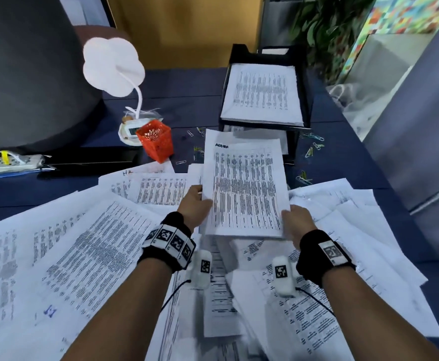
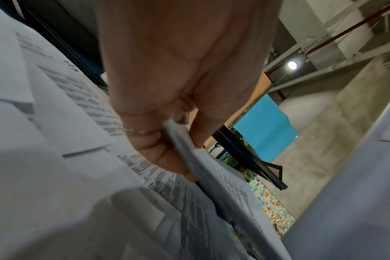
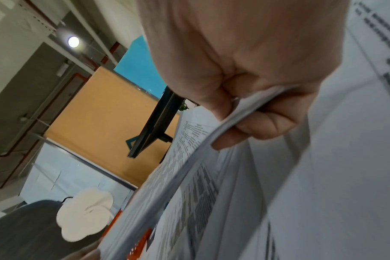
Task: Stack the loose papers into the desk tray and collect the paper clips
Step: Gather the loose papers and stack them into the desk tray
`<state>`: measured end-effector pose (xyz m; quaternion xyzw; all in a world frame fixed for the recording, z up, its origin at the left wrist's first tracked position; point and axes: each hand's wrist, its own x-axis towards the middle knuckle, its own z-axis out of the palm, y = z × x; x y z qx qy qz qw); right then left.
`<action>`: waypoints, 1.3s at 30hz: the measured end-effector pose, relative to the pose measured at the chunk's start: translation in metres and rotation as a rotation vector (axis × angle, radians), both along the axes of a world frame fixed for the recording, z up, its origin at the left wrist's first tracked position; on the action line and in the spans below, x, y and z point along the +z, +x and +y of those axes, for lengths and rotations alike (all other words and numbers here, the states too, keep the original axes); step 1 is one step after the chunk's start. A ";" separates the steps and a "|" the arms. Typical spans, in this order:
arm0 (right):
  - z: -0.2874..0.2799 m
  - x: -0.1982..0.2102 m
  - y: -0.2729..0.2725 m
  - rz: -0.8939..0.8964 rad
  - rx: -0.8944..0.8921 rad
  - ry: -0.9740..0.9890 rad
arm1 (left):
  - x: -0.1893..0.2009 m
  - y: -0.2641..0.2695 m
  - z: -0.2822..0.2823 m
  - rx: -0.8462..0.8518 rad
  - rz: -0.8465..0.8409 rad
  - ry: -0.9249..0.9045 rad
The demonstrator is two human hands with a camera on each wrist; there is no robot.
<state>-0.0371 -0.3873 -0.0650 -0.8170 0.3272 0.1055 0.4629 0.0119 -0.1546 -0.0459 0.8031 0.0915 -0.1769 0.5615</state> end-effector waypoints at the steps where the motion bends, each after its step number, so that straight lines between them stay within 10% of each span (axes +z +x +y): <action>1: -0.003 0.008 0.001 0.025 -0.027 0.026 | -0.002 0.000 -0.005 0.007 0.005 -0.014; 7: -0.024 0.027 0.016 0.046 0.125 -0.271 | -0.003 -0.001 -0.023 -0.007 0.156 -0.131; 20: -0.038 0.017 0.063 -0.109 -0.117 0.545 | -0.008 0.059 -0.051 0.135 0.100 -0.198; 25: -0.037 0.006 0.082 -0.184 -0.235 0.530 | -0.003 0.080 -0.056 0.124 0.066 -0.249; 35: -0.042 0.010 0.146 -0.325 -0.487 0.692 | -0.020 0.089 -0.045 -0.579 0.011 0.824; 39: -0.047 0.008 0.166 -0.358 -0.549 0.705 | -0.035 0.086 -0.050 -0.672 0.036 0.997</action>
